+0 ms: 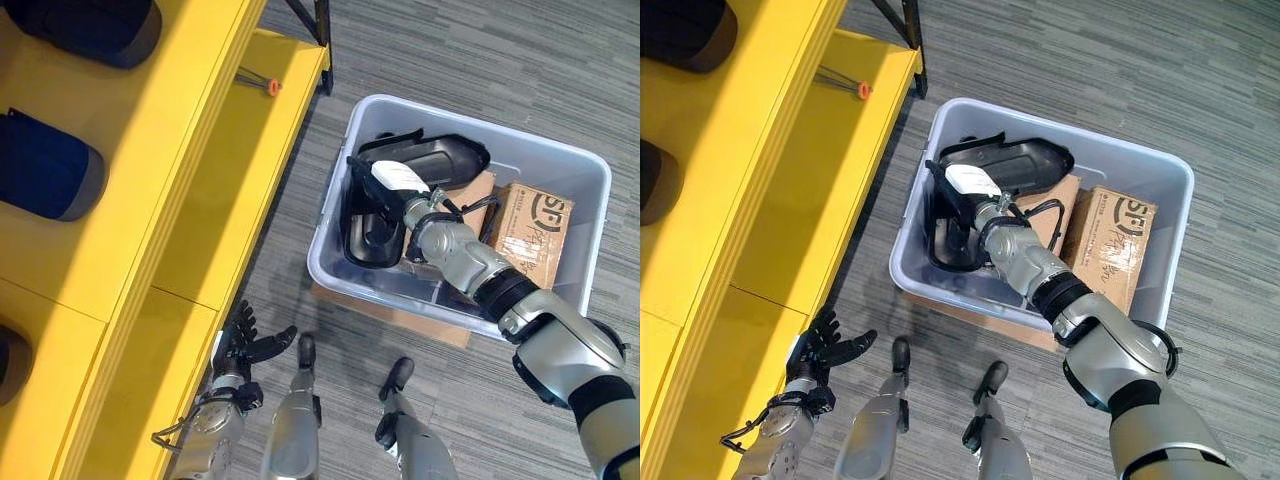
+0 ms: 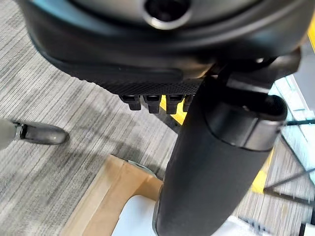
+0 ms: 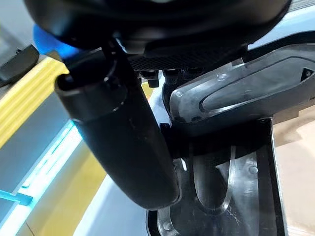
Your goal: Move parts from the plastic box to the shelf.
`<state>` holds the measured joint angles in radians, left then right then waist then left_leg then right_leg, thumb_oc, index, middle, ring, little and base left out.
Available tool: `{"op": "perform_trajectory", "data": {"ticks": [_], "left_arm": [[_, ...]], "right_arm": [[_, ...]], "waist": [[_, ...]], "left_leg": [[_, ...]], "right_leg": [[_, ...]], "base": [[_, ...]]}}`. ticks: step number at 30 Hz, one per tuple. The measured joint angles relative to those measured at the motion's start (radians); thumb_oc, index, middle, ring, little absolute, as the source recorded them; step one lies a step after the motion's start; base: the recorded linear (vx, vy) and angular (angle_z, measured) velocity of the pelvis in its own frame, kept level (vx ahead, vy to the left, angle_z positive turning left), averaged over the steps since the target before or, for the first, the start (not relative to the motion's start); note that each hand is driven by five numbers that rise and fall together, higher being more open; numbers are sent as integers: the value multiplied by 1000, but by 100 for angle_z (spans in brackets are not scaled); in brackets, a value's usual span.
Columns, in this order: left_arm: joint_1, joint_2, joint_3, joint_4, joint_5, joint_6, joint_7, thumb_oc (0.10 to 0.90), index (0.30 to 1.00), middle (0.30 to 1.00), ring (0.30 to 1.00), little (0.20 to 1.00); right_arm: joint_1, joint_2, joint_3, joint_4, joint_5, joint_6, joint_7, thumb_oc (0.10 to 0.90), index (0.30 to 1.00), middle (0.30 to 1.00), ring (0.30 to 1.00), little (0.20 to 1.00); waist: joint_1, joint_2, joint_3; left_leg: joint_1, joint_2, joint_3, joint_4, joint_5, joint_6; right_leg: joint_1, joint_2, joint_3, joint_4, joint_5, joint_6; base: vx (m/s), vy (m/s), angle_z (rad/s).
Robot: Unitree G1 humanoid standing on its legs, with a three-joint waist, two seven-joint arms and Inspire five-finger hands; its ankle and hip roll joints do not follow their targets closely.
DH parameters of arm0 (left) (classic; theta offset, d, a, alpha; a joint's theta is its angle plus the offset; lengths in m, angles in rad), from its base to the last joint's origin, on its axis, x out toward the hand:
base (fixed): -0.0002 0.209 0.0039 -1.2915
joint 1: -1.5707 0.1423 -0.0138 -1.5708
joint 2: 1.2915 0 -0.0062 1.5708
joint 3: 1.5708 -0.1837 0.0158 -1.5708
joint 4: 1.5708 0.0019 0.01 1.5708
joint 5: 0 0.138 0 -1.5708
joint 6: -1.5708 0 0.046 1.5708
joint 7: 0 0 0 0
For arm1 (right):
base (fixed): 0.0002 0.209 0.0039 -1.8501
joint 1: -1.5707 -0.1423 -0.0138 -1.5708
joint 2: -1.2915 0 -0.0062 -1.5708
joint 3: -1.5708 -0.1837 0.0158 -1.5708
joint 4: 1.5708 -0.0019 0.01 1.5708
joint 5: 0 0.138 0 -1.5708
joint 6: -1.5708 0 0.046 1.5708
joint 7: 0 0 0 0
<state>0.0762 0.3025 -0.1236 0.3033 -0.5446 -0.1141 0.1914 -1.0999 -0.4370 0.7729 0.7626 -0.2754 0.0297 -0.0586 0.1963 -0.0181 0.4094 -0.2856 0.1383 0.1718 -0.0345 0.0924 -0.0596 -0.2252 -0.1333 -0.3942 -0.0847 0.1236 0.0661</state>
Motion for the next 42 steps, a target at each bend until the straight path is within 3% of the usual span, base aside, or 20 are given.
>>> {"op": "perform_trajectory", "data": {"ticks": [29,42], "left_arm": [[-36,32,-31,-1,-2,-4,-4,900,1000,1000,1000,1000],[-62,36,-42,0,0,-4,-5,900,1000,1000,1000,1000]], "right_arm": [[-21,-7,44,130,-58,-19,-2,900,1000,1000,1000,1000],[-16,-101,59,130,-66,-24,31,900,1000,1000,1000,1000]], "waist": [[-2,11,18],[-27,2,25]], "left_leg": [[-29,-2,12,11,0,1],[-29,-2,22,10,0,1]], "right_leg": [[-35,-3,24,0,3,-4],[-43,-3,35,0,6,-5]], "base": [[-2,1,-2],[-1,-1,-1]]}}
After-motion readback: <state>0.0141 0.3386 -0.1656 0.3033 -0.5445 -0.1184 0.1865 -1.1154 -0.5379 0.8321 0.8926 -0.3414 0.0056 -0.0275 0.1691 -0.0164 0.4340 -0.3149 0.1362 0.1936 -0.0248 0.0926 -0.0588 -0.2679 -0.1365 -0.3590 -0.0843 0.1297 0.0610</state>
